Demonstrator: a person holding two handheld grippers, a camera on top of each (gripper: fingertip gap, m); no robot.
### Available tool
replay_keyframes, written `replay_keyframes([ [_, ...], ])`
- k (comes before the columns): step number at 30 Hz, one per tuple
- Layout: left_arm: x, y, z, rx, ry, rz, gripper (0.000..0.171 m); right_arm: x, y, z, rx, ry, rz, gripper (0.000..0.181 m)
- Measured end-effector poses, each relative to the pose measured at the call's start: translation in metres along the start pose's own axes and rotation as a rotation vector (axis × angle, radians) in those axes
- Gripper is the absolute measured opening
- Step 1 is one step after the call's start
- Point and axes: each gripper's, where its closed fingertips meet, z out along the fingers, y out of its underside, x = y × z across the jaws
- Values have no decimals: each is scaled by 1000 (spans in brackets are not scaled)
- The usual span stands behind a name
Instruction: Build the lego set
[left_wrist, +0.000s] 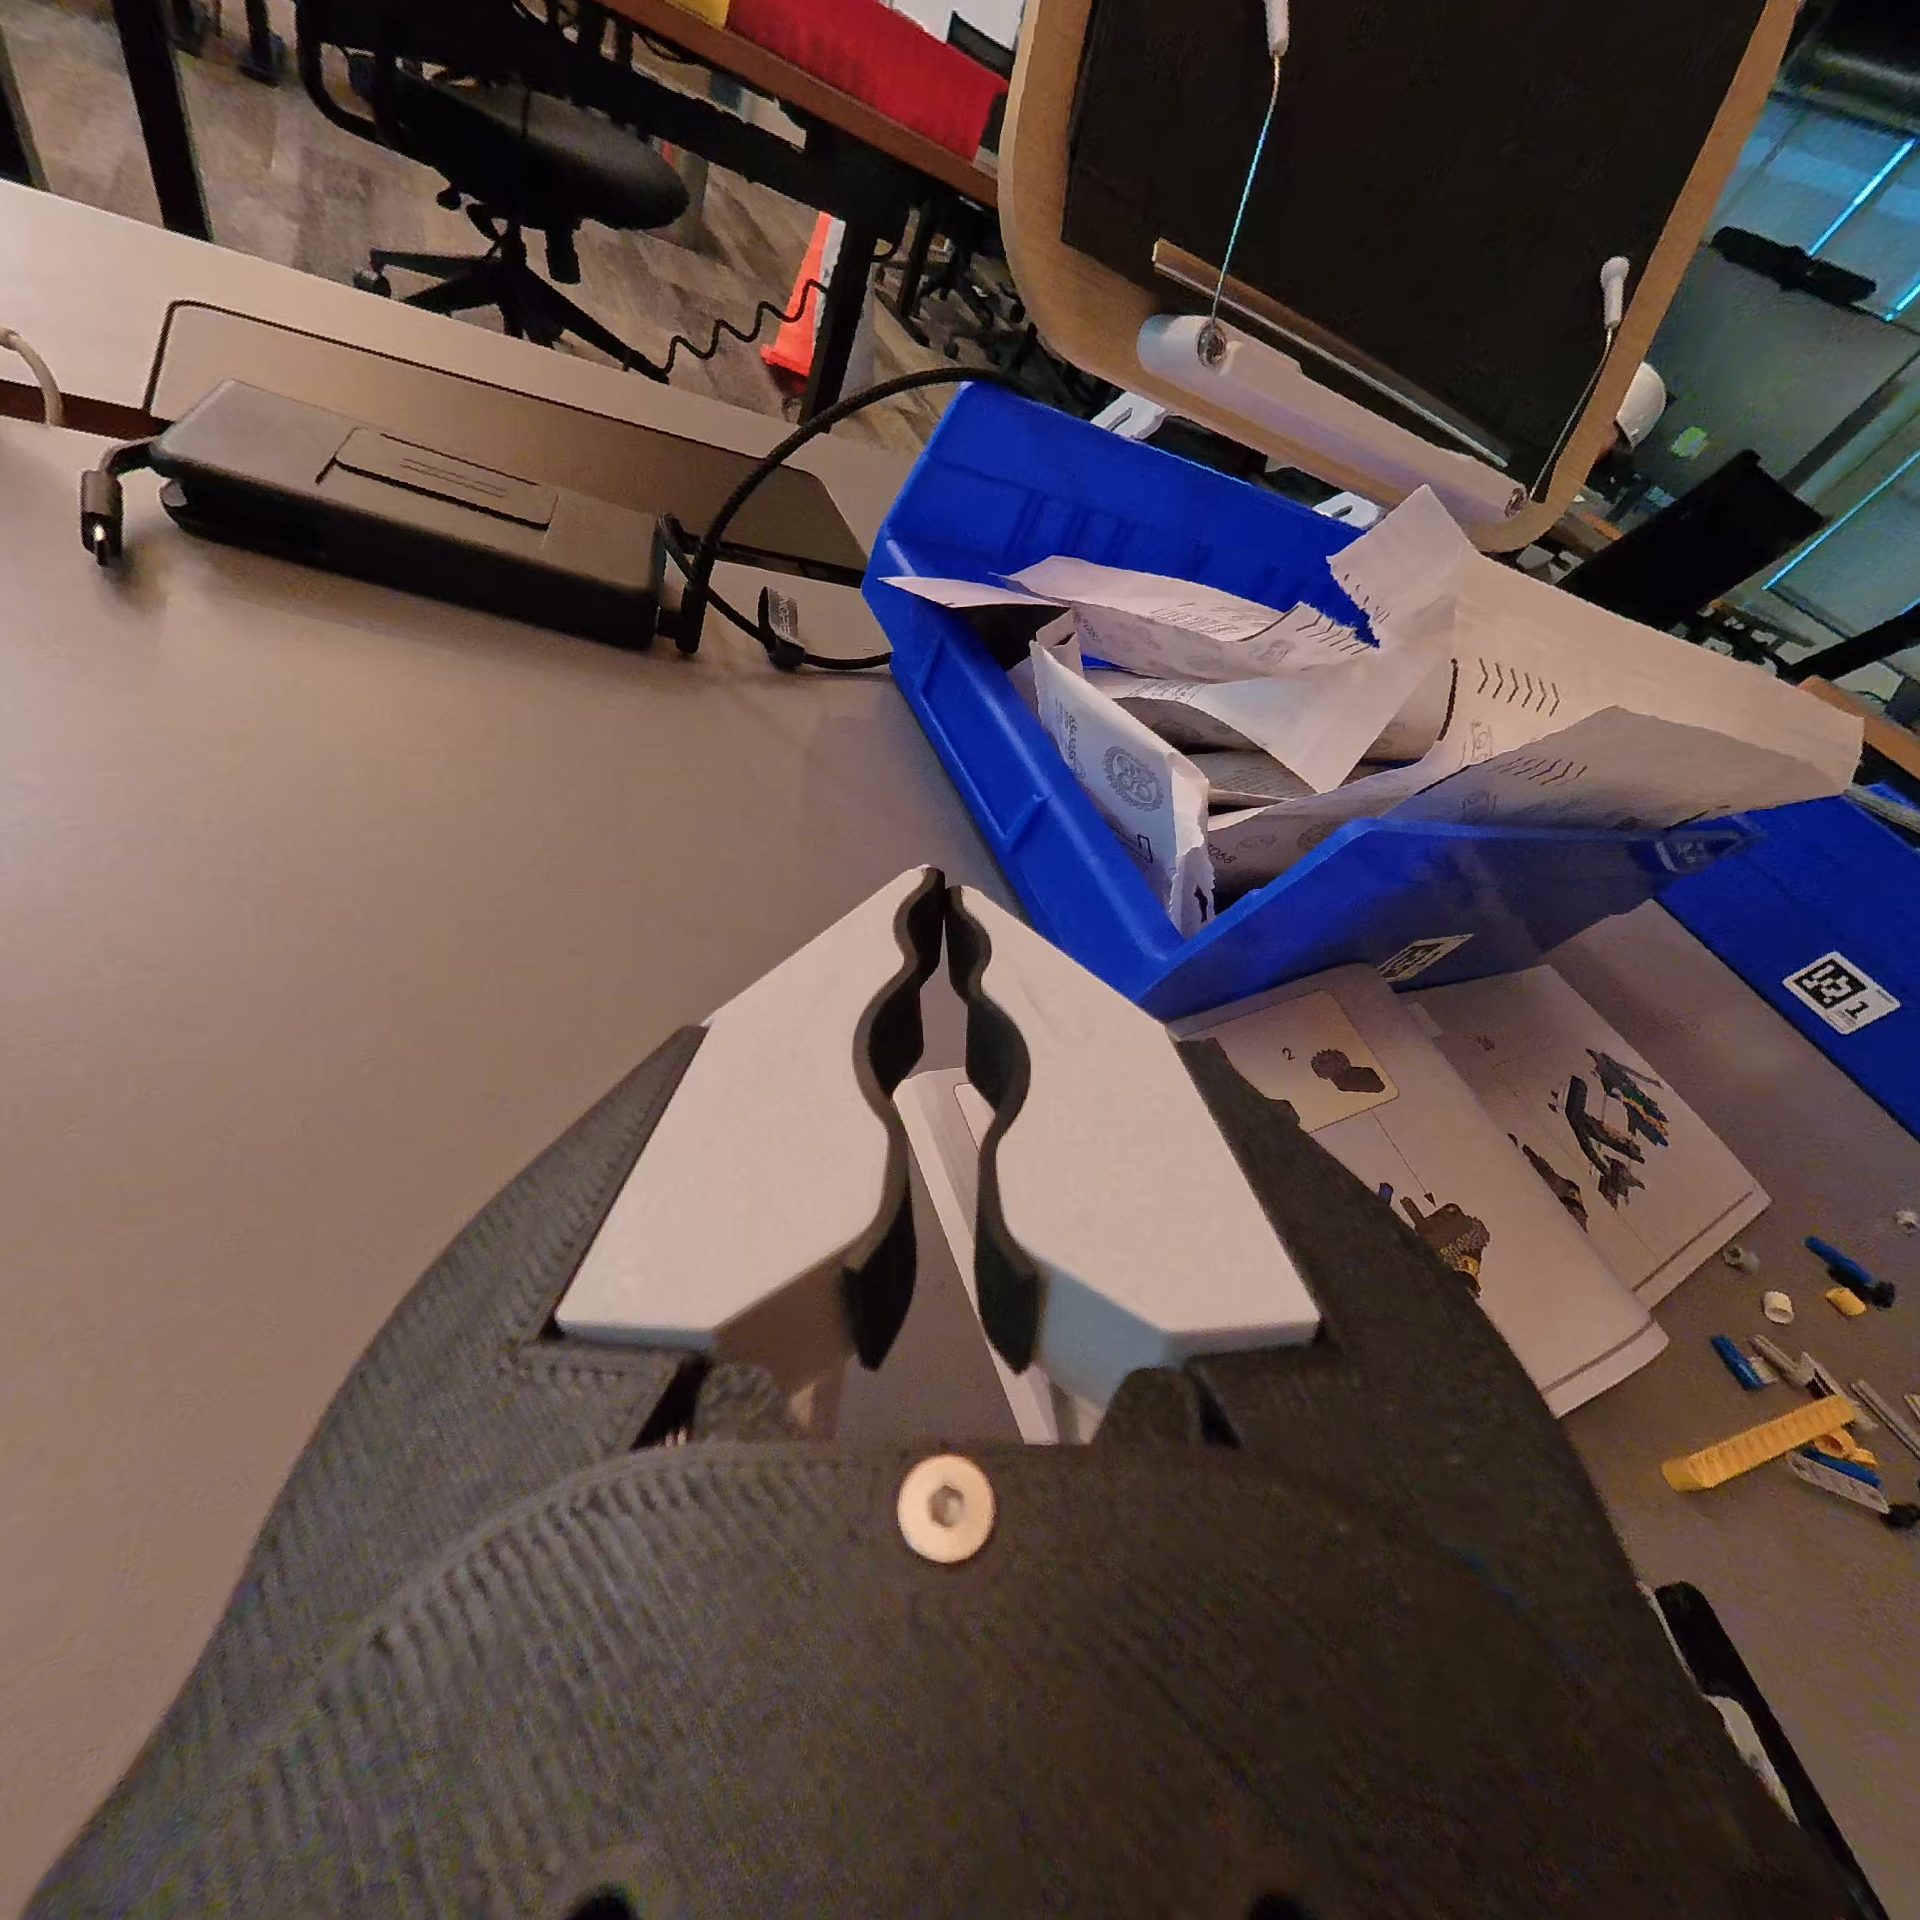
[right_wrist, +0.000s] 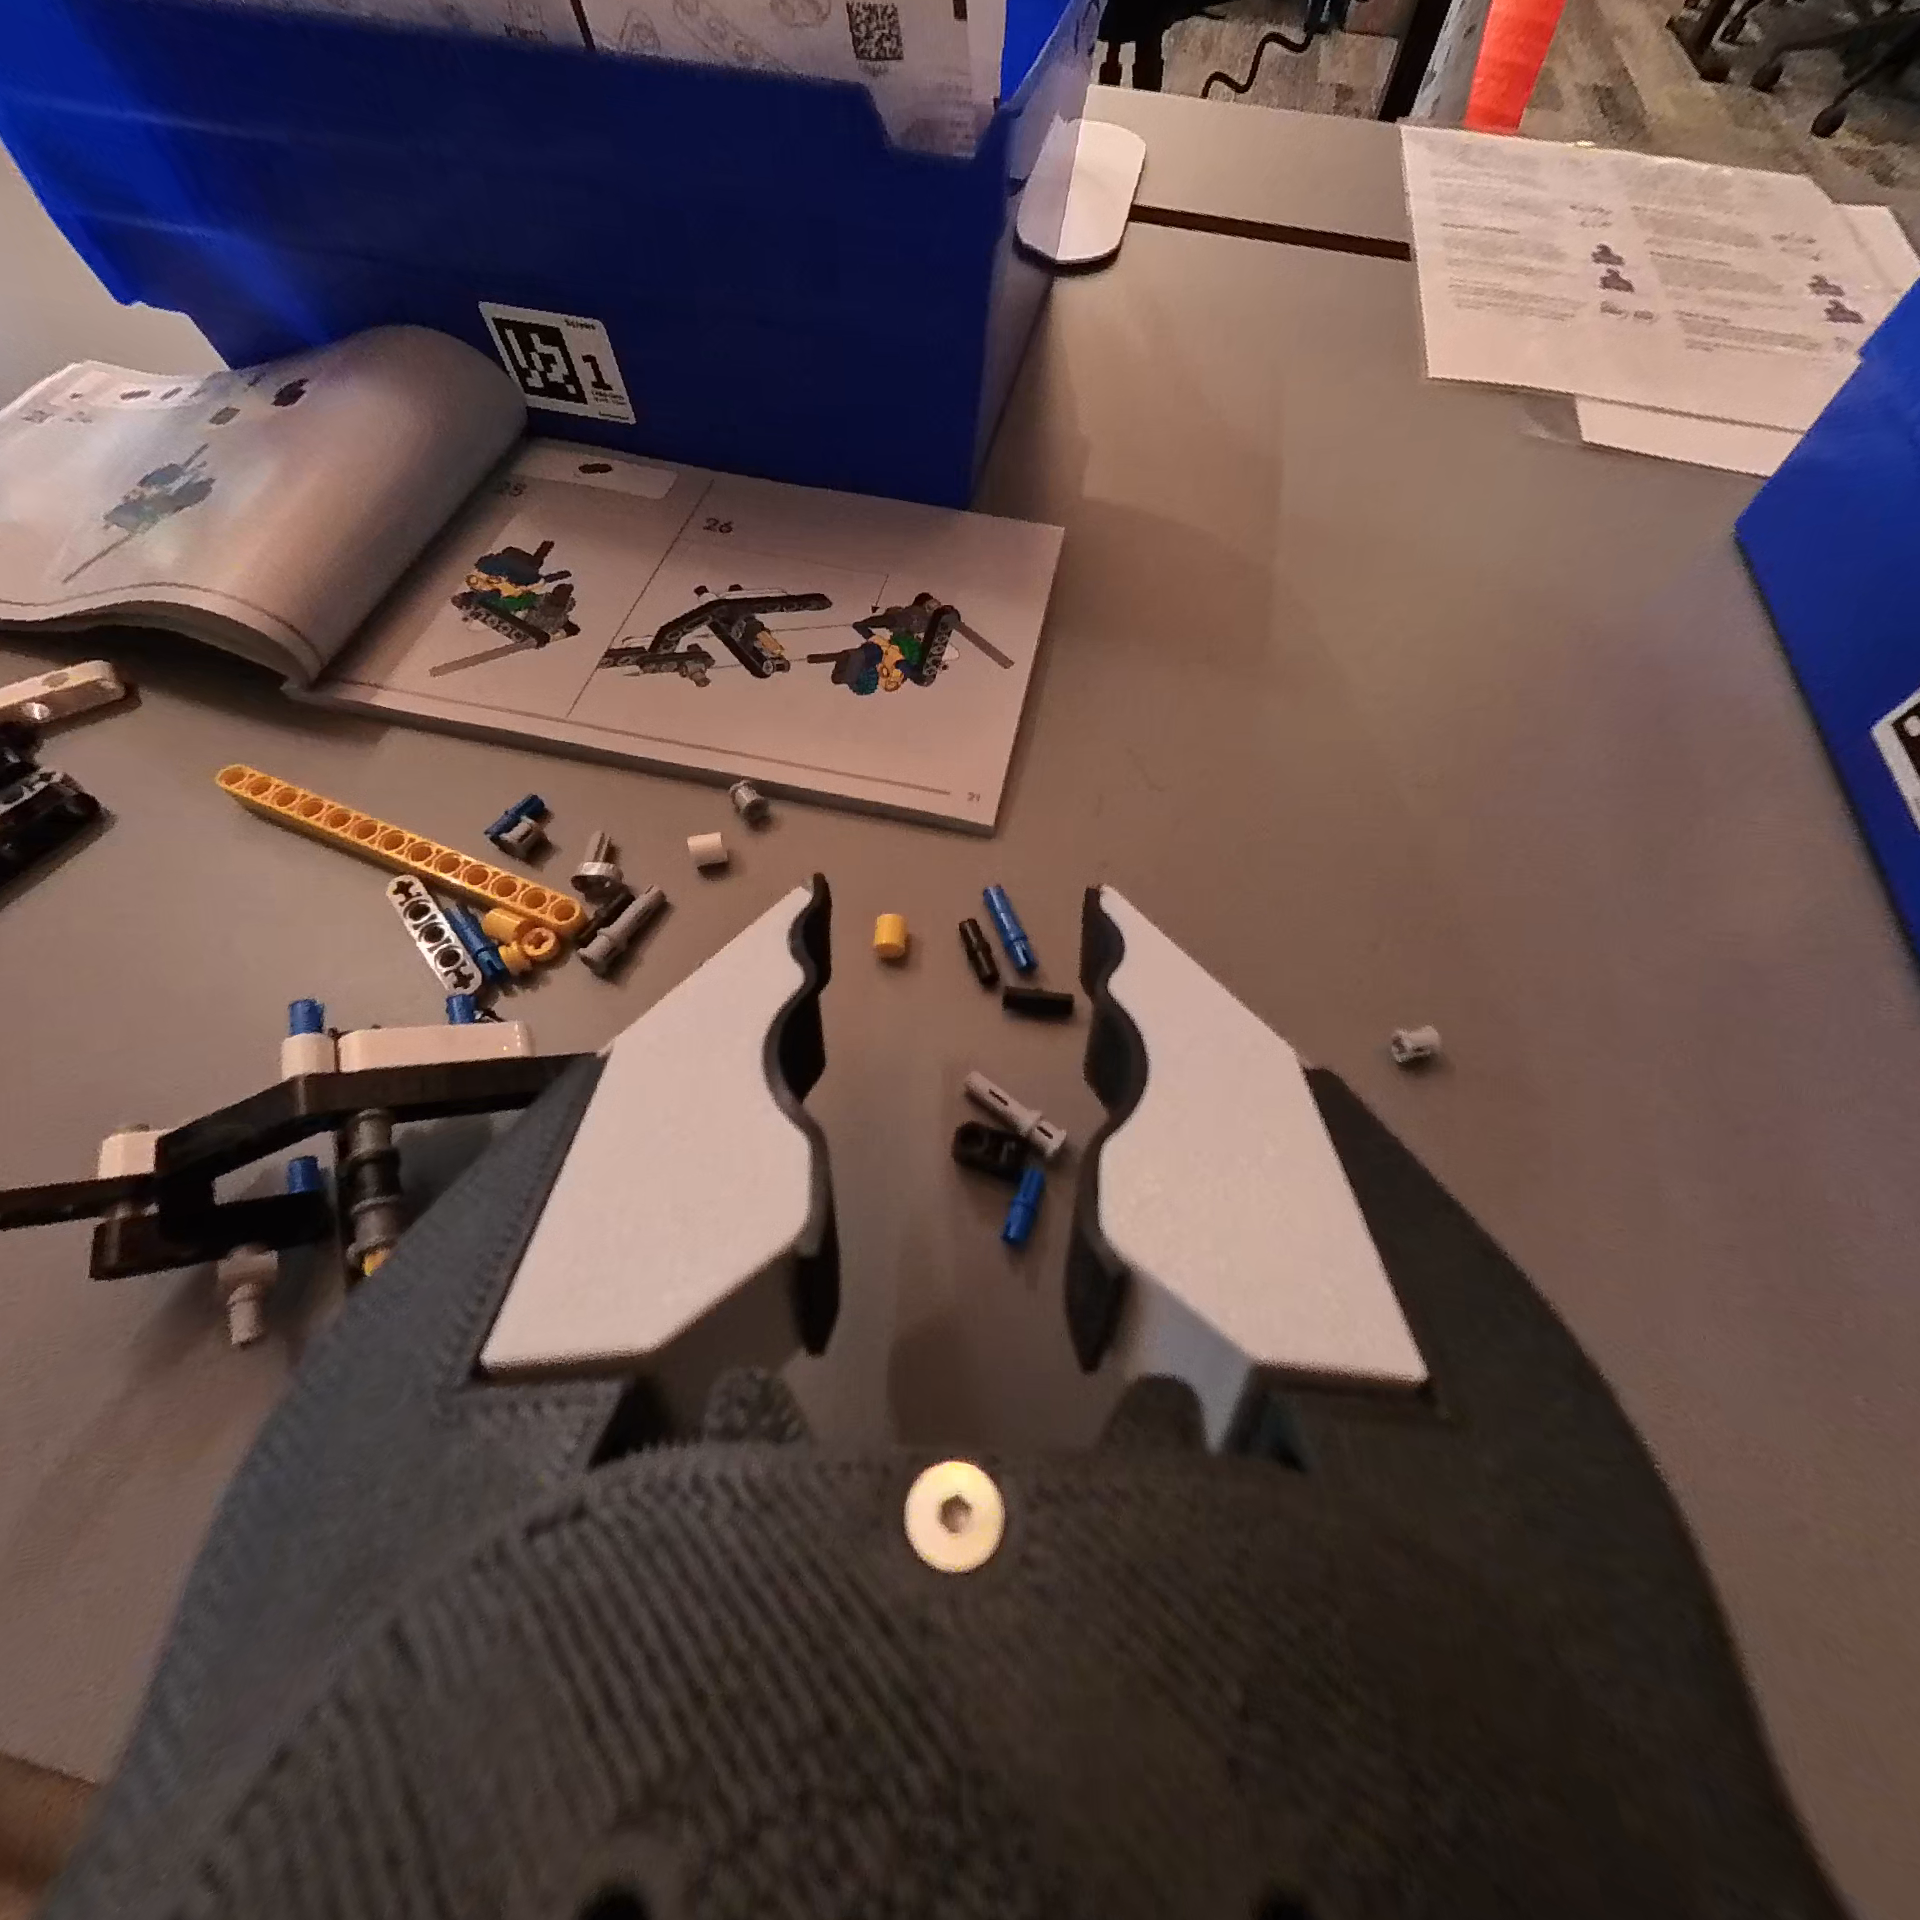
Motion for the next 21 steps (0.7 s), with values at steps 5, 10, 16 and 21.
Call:
replay_keyframes([
  [5,0,0,0,1,0,-2,0,0,0,0,-3,-5,3,47],
  [10,0,0,0,1,1,-4,0,-1,0,0,-1,-7,2,46],
  [16,-1,0,0,1,1,-4,0,-1,0,0,-1,-9,1,46],
  [21,-1,0,0,0,1,-6,0,-1,0,0,-1,-11,1,45],
])
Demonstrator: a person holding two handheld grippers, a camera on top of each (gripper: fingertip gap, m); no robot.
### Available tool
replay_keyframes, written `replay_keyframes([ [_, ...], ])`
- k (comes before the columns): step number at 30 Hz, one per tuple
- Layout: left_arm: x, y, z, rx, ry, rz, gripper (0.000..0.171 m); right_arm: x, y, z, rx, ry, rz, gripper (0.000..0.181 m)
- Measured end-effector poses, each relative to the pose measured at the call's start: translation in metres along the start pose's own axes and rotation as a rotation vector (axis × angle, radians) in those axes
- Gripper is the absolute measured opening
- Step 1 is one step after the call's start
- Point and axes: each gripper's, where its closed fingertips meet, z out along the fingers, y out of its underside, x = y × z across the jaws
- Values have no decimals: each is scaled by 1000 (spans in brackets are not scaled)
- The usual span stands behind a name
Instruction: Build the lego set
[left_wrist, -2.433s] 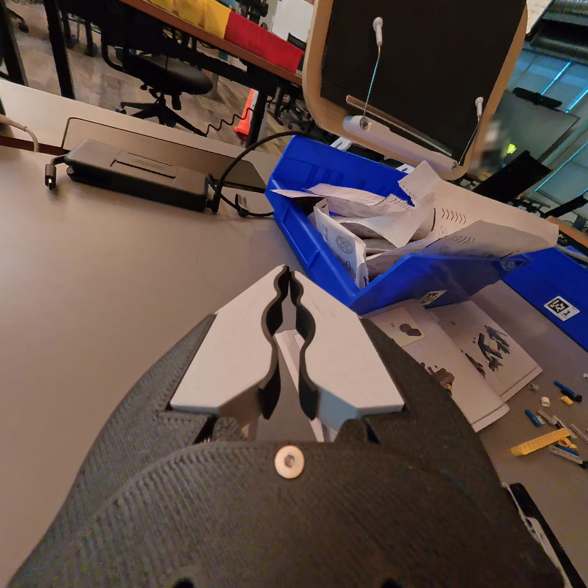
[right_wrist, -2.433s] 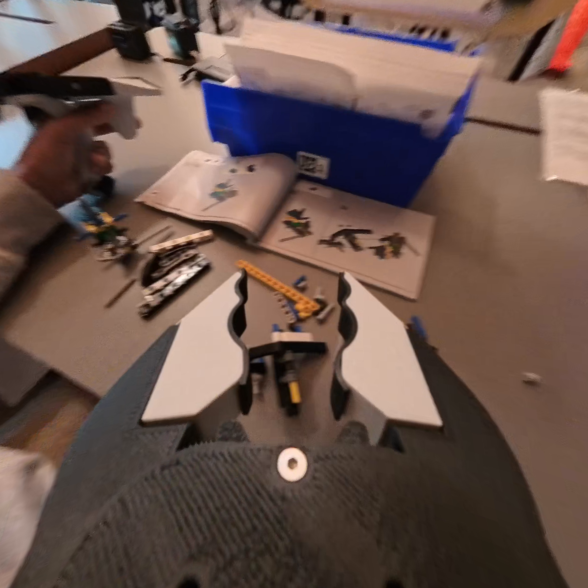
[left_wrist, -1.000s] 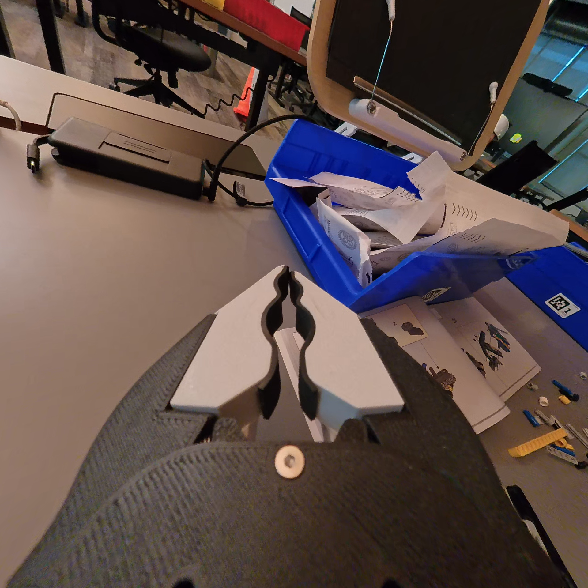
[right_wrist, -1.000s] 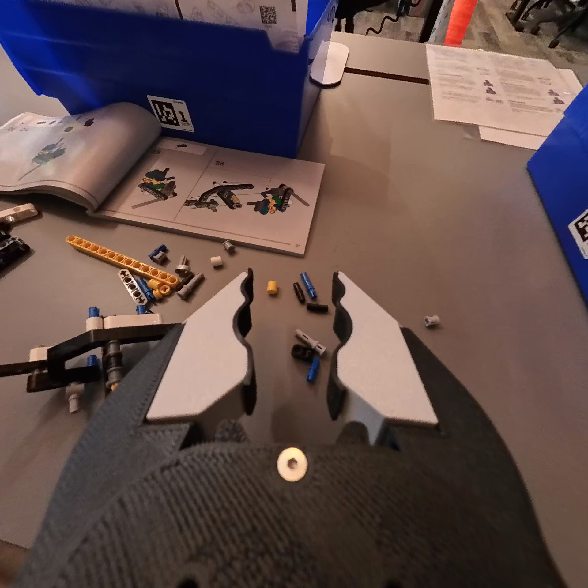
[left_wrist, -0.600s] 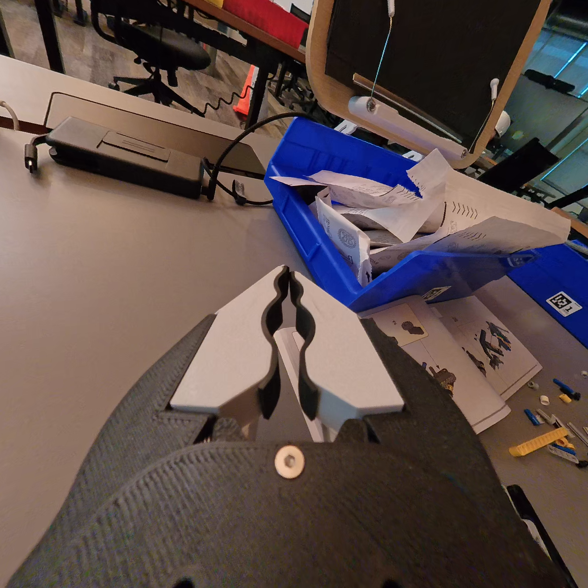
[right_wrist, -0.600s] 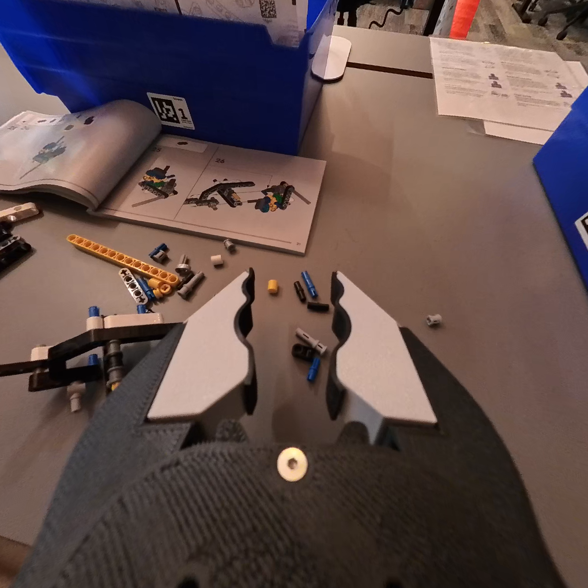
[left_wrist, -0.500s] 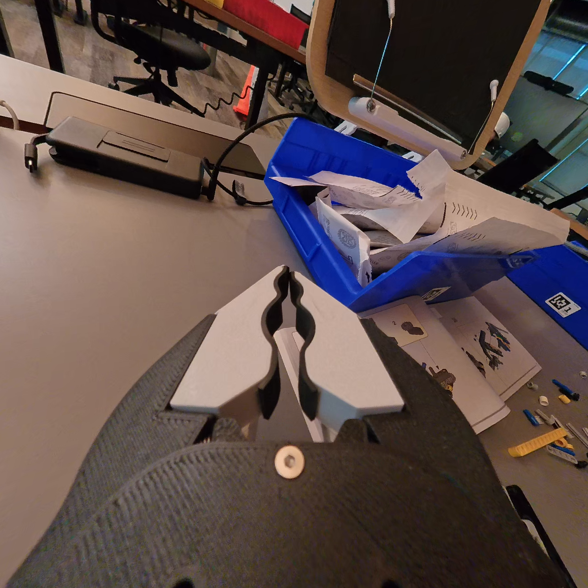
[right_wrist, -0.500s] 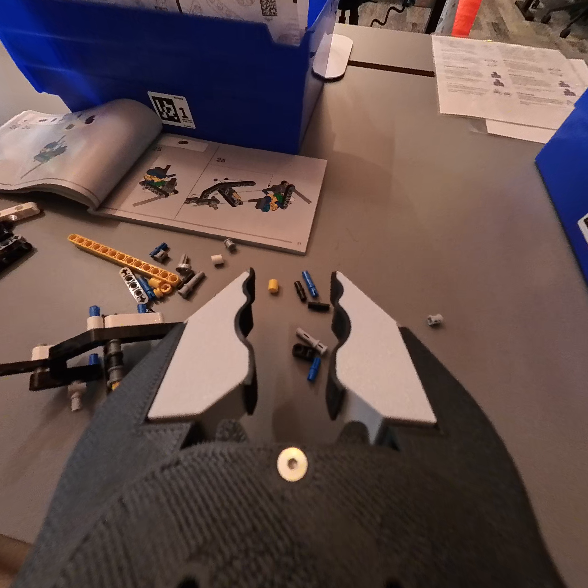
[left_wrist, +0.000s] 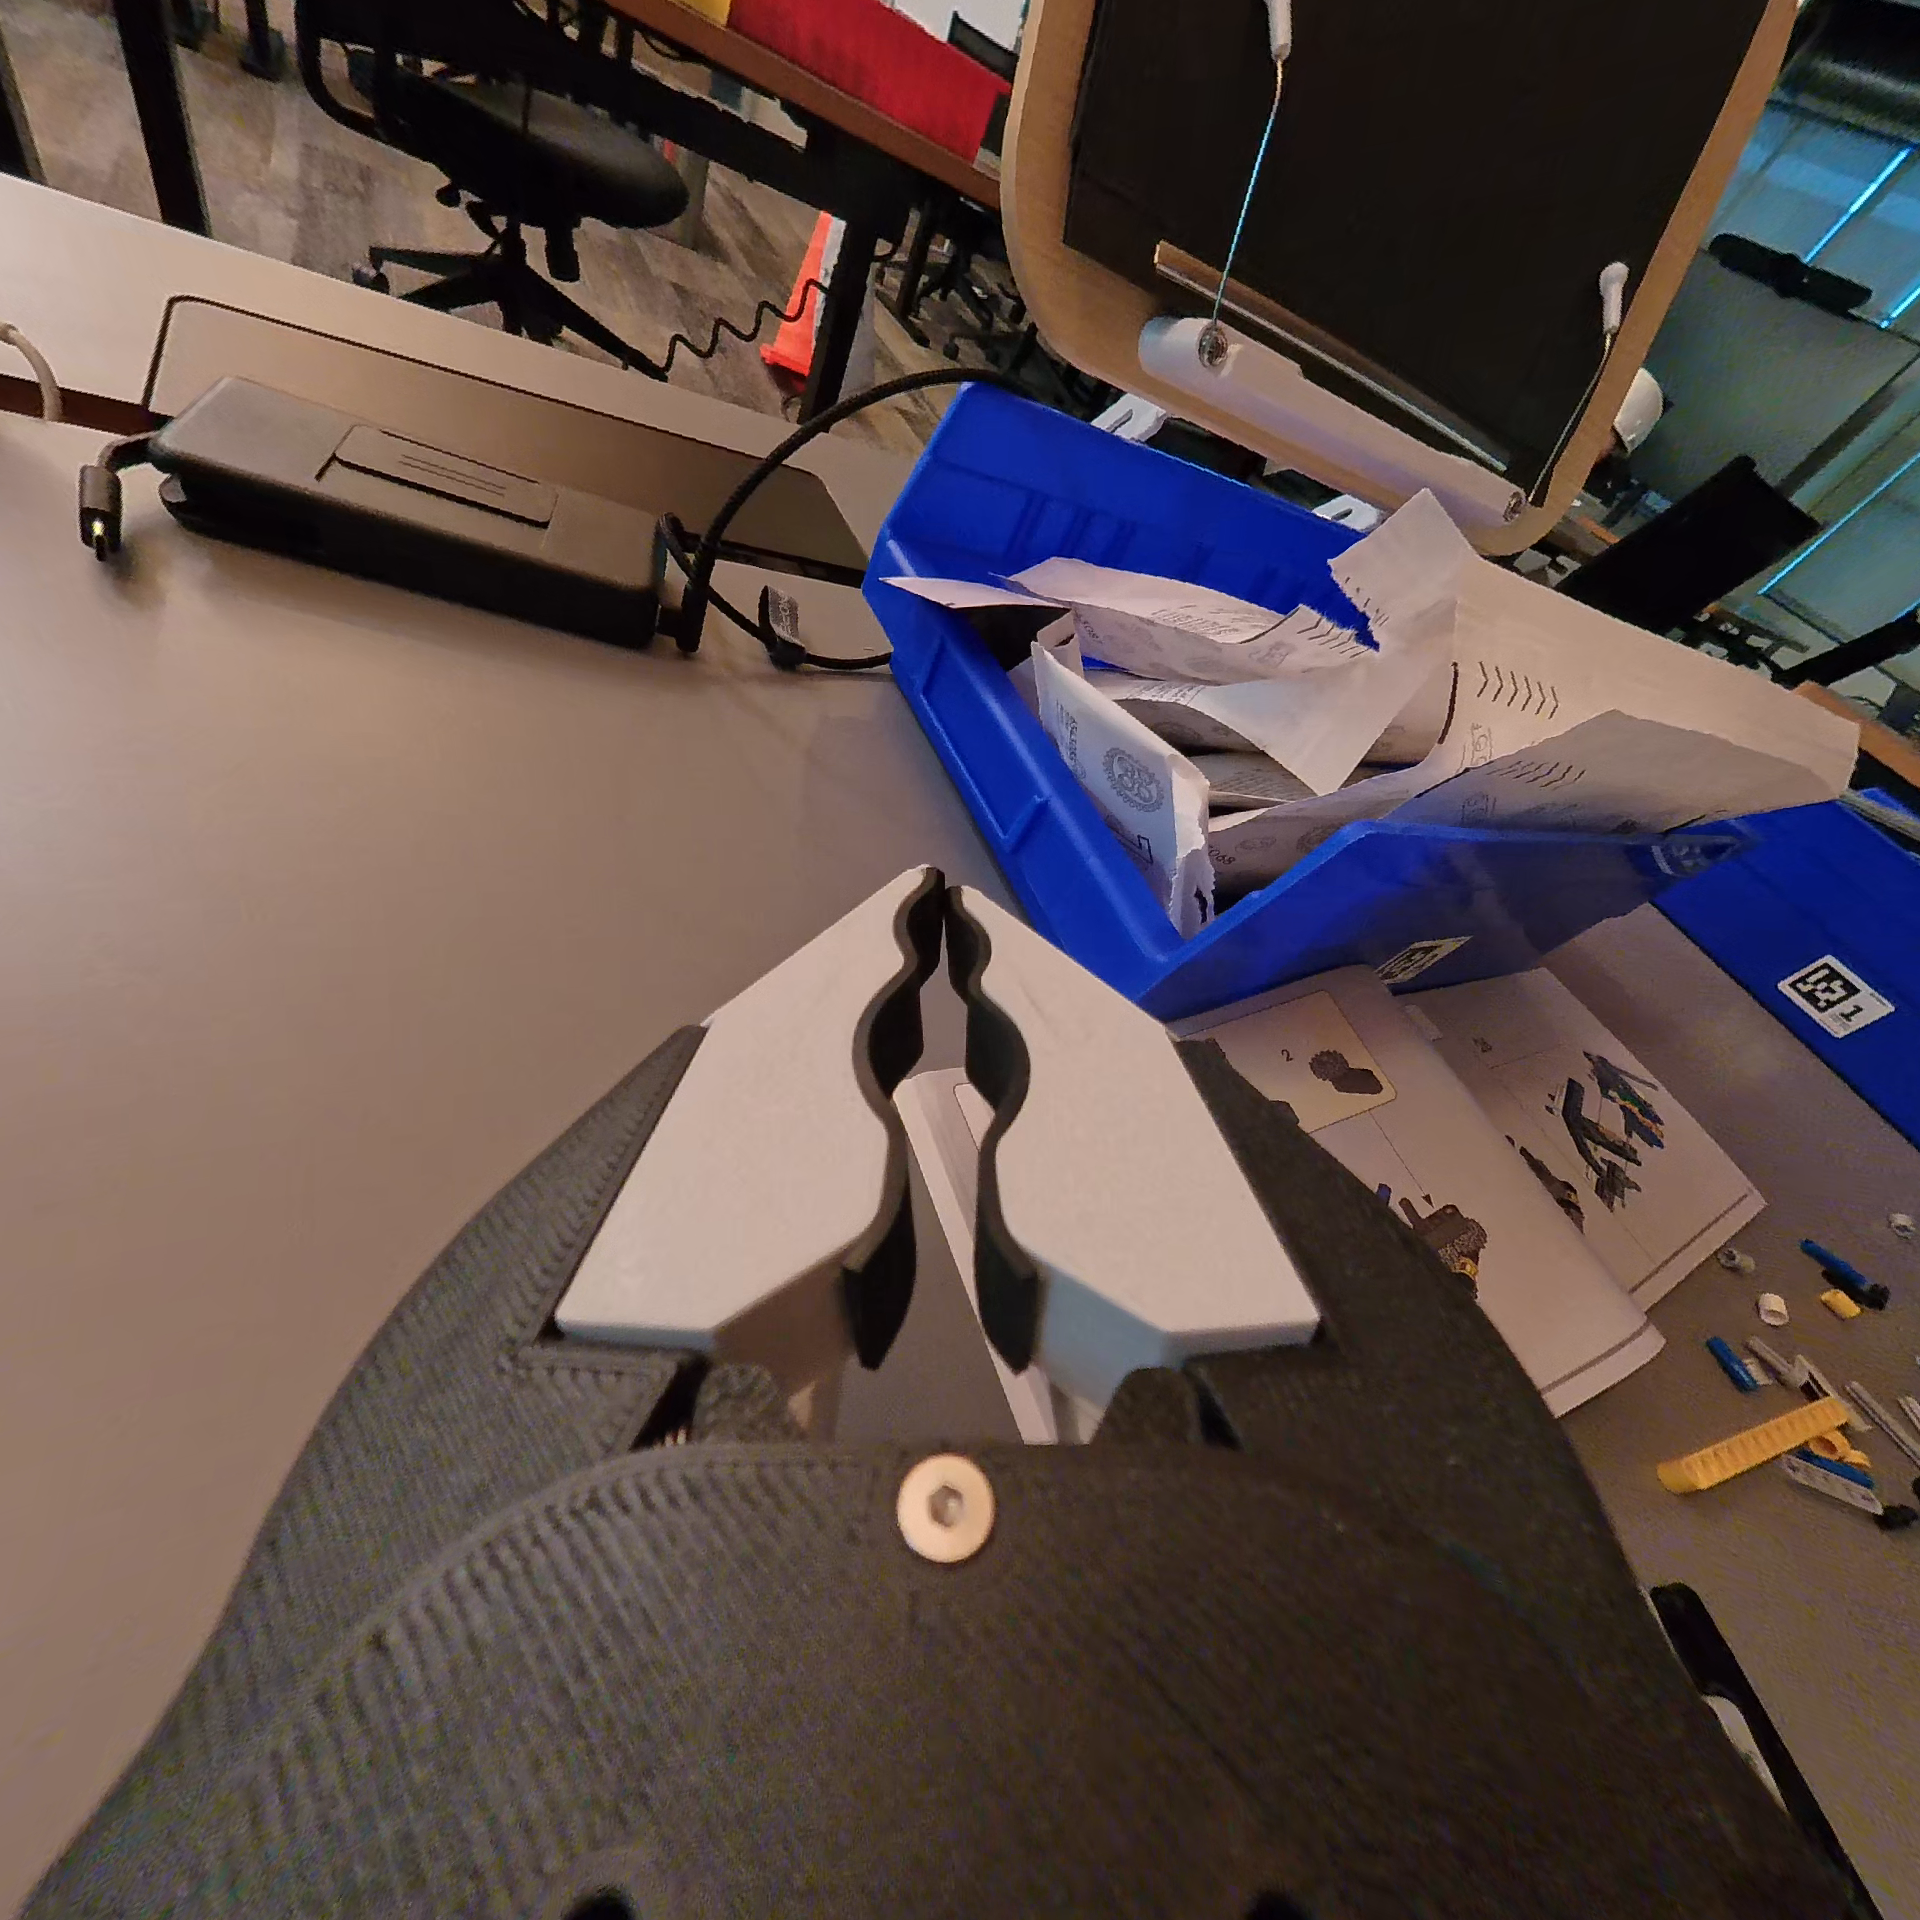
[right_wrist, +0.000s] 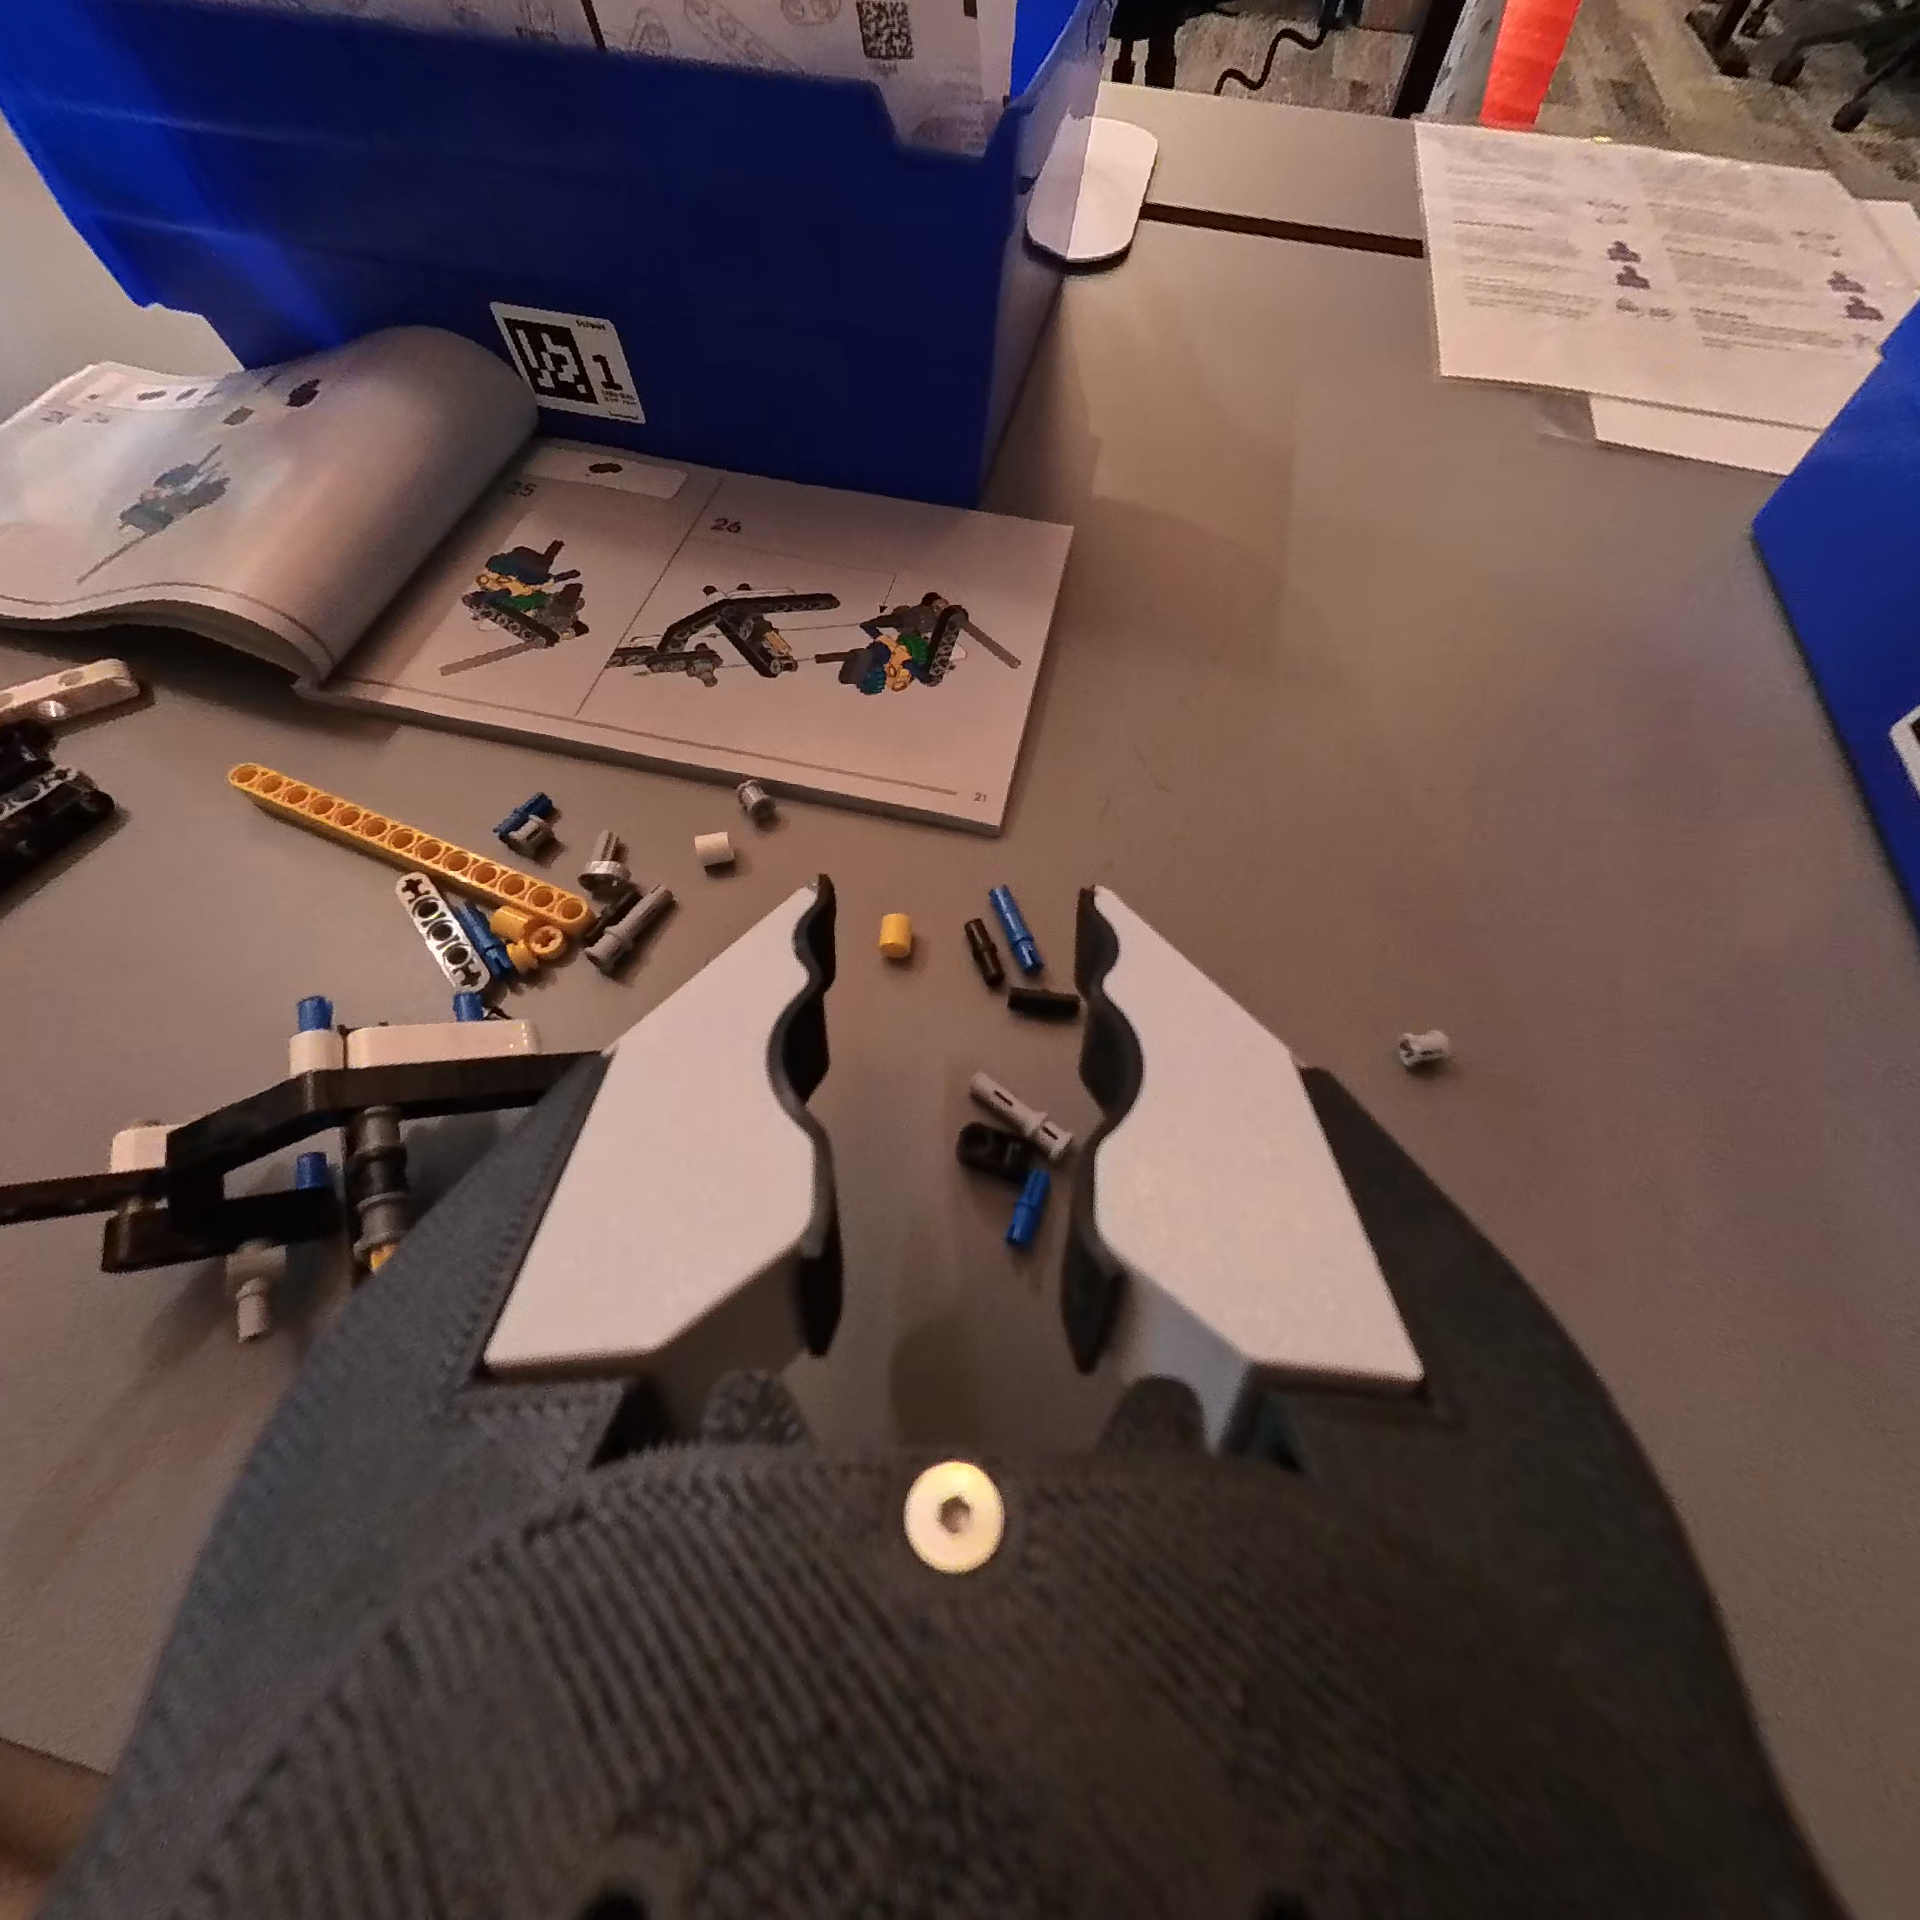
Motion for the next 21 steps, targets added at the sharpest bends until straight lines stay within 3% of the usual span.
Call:
replay_keyframes([
  [15,4,0,0,3,8,23,0,2,-7,-6,59,2,20,44],
  [18,0,-8,-8,66,29,-28,0,3,-6,-5,48,-20,54,51],
  [21,4,-34,-34,189,127,-225,4,-2,-5,-4,39,-82,75,54],
])
